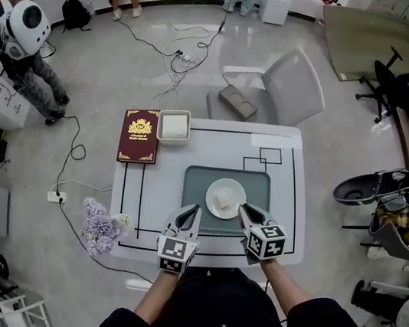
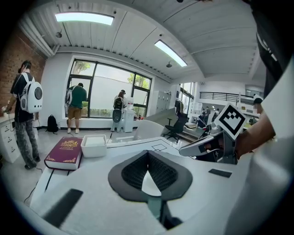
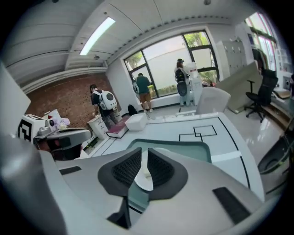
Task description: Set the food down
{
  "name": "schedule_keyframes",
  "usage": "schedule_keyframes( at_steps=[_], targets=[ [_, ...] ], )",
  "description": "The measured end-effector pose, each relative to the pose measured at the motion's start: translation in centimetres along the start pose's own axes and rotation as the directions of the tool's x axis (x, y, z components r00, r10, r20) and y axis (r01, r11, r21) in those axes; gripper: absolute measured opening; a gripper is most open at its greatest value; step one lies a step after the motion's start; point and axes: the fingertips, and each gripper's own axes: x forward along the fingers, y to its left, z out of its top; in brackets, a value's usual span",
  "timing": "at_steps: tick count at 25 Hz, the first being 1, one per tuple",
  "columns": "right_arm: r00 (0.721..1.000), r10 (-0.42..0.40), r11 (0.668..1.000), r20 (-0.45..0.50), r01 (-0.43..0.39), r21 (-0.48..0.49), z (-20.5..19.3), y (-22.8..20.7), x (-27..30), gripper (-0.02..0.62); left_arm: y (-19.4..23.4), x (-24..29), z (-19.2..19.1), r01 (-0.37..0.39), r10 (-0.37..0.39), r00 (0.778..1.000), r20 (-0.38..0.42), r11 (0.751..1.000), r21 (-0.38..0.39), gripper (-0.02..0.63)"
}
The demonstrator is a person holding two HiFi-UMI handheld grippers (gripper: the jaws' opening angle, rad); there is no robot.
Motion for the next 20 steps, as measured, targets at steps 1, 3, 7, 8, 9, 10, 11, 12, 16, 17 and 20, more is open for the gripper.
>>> schedule_keyframes(
  at_steps=[1, 3, 7, 8, 9, 10, 11, 12, 16, 17, 20],
  targets=[
    [1.000, 0.006, 1.000, 0.024, -0.006, -0.026, 0.5, 0.7, -0.8, 0.042, -0.6, -0.1, 0.0, 0.014, -0.014, 1.000, -0.003, 1.000, 0.007, 0.006],
    [0.997, 0.014, 0.998, 0.073, -0.009, -0.062, 1.3, 1.8, -2.3, 0.028, -1.7, -0.3, 0.2, 0.038, -0.038, 0.999, -0.003, 0.999, 0.033, 0.006],
    [0.986, 0.012, 0.996, 0.164, 0.003, -0.088, 2.6, 3.4, -5.5, 0.017, -4.3, -0.8, 2.5, 0.100, -0.102, 0.995, 0.023, 0.993, 0.068, 0.006],
    [0.982, 0.008, 0.996, 0.188, 0.009, -0.094, 2.9, 3.7, -6.3, 0.014, -5.1, -1.0, 2.9, 0.122, -0.124, 0.992, 0.033, 0.991, 0.060, 0.006],
    [0.977, 0.005, 0.995, 0.214, 0.017, -0.101, 3.2, 4.0, -7.1, 0.011, -5.7, -1.1, 3.3, 0.141, -0.144, 0.989, 0.042, 0.988, 0.055, 0.006],
    [0.971, 0.004, 0.994, 0.241, 0.023, -0.109, 3.5, 4.3, -7.9, 0.011, -6.3, -1.2, 3.6, 0.154, -0.157, 0.987, 0.047, 0.987, 0.055, 0.006],
    [0.964, 0.004, 0.992, 0.267, 0.029, -0.120, 3.7, 4.6, -8.6, 0.009, -6.6, -1.3, 3.8, 0.162, -0.165, 0.985, 0.051, 0.985, 0.058, 0.006],
    [0.957, 0.003, 0.991, 0.290, 0.037, -0.132, 3.9, 4.8, -9.3, 0.009, -6.9, -1.3, 3.9, 0.164, -0.168, 0.984, 0.053, 0.985, 0.059, 0.006],
    [0.946, 0.004, 0.985, 0.324, 0.052, -0.166, 3.8, 5.2, -11.0, 0.009, -7.4, -1.7, 4.3, 0.160, -0.163, 0.985, 0.061, 0.985, 0.060, 0.006],
    [0.948, 0.008, 0.985, 0.319, 0.048, -0.166, 3.4, 5.3, -11.1, 0.009, -7.5, -1.8, 4.1, 0.163, -0.166, 0.984, 0.056, 0.985, 0.065, 0.006],
    [0.951, 0.017, 0.986, 0.308, 0.035, -0.162, 3.0, 5.4, -11.2, 0.009, -7.6, -2.0, 3.7, 0.167, -0.170, 0.985, 0.037, 0.983, 0.069, 0.006]
  ],
)
